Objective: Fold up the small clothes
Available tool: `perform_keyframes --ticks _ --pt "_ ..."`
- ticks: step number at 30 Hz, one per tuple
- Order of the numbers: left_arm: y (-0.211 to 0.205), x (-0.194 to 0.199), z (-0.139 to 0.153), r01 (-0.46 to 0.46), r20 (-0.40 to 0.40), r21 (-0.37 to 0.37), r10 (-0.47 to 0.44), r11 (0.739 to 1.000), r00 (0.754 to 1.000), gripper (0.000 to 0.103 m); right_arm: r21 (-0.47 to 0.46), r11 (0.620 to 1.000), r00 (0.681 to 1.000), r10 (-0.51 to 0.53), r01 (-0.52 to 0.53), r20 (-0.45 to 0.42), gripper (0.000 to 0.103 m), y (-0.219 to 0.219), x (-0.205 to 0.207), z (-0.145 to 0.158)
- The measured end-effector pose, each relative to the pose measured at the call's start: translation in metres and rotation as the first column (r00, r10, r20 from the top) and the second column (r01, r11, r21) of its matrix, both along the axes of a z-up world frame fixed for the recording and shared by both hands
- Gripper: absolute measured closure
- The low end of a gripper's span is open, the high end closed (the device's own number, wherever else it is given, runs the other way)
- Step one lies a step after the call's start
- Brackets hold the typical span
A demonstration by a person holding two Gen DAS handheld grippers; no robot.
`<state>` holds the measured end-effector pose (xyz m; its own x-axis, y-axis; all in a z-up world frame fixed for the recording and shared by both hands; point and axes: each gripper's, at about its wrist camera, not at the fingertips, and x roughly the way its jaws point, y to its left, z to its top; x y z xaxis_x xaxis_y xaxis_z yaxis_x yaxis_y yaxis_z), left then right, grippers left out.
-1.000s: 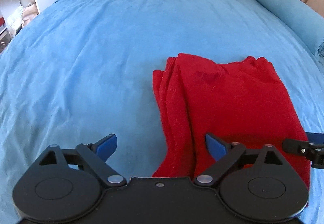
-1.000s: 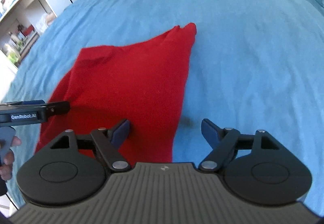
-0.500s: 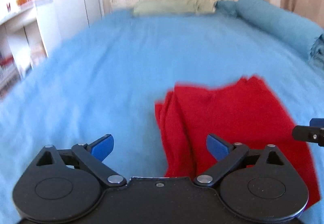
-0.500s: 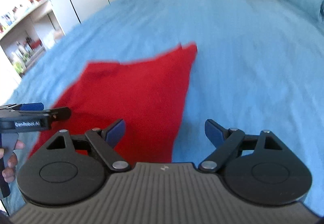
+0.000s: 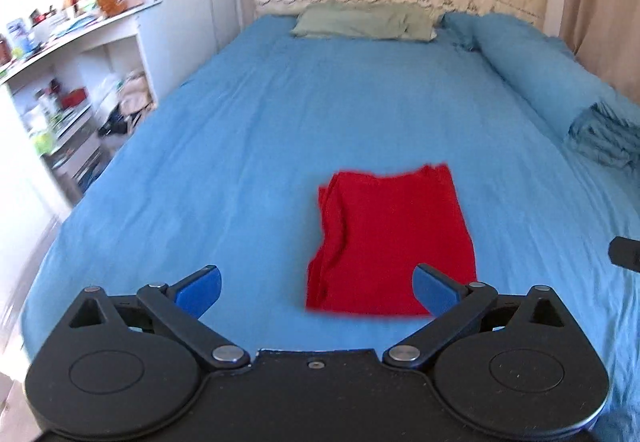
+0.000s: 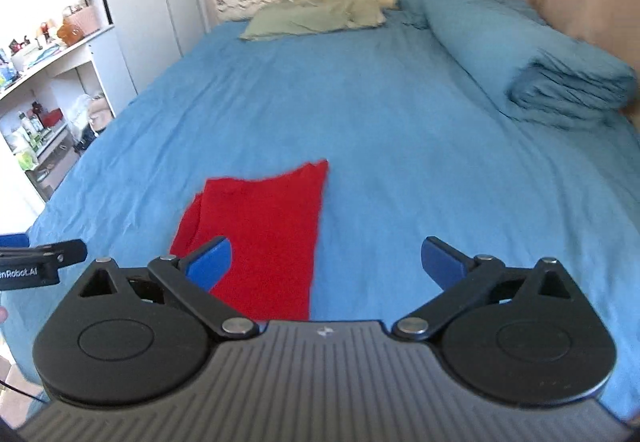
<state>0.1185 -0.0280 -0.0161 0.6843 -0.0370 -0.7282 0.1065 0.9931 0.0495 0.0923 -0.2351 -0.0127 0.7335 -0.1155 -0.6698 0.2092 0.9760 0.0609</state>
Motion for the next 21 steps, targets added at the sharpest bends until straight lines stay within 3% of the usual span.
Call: perform_keyframes --ticks 4,9,21 --pt "0.0 -0.042 -0.003 -0.016 -0.024 0.036 0.017 0.999 1.0 0.0 -0.019 1.0 0.999 -0.022 0.021 -0.027 0.0 0.011 -0.054 0.007" --pt "0.007 -0.074 -0.005 -0.011 -0.034 -0.027 0.011 1.0 0.999 0.0 -0.022 1.0 0.998 -0.018 0.016 -0.052 0.0 0.025 -0.1 0.0" --pt "0.015 -0.108 -0.005 0.027 0.006 -0.042 -0.026 0.999 1.0 0.0 -0.038 0.999 0.997 -0.036 0.034 -0.07 0.0 0.043 -0.136 -0.006"
